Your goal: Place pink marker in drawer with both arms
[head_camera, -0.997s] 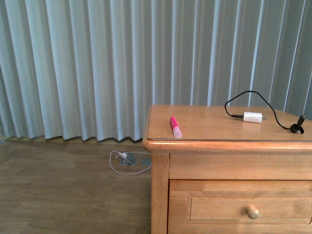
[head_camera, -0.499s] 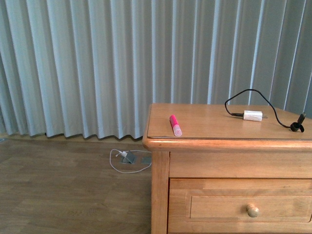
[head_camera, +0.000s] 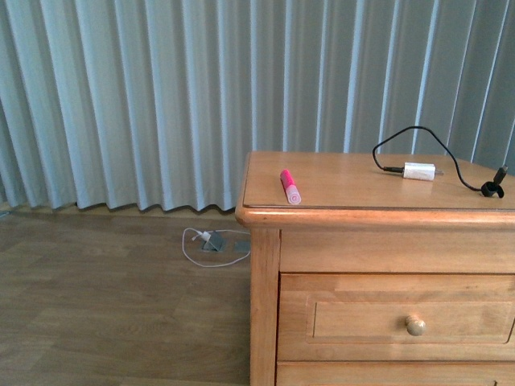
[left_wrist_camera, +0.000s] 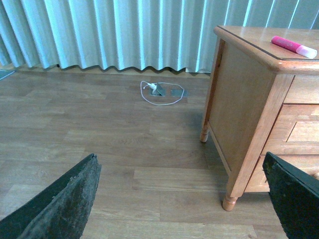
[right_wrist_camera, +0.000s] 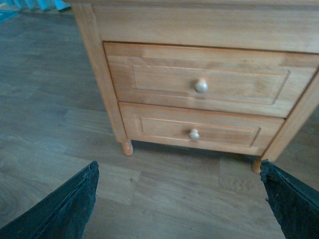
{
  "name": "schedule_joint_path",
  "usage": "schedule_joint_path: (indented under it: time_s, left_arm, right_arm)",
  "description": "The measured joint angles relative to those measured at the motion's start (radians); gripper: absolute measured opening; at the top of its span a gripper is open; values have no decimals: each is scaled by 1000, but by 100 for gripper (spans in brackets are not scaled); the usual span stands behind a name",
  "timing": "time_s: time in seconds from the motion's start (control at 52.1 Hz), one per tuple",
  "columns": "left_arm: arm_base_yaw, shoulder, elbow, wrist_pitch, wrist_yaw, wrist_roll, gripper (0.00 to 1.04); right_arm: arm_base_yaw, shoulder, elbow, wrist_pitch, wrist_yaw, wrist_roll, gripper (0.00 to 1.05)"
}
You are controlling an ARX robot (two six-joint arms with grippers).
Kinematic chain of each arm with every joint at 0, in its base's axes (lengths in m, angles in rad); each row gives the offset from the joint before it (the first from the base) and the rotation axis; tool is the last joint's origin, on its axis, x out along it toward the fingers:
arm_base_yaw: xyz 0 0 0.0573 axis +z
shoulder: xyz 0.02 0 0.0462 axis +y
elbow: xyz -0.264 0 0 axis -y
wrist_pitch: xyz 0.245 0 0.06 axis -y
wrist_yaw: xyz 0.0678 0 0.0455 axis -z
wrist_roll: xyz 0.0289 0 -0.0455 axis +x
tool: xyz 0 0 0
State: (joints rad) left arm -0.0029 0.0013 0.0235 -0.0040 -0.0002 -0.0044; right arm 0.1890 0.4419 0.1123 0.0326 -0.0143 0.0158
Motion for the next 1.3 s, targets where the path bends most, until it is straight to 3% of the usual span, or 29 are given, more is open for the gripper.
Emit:
schedule_joint_path:
  time_s: [0.173, 0.345, 0.671, 1.304]
  left_arm:
    - [0, 0, 0, 0, 0, 0, 99]
    - [0, 0, 0, 0, 0, 0, 99]
    - [0, 0, 0, 0, 0, 0, 99]
    - [0, 0, 0, 0, 0, 0, 99]
  right_arm:
    - [61, 729, 159, 550, 68, 64, 96]
    - [55, 1136, 340, 731, 116, 79, 96]
    - [21, 1503, 577, 832, 168, 77, 96]
    - [0, 1743, 820, 841, 174, 51, 96]
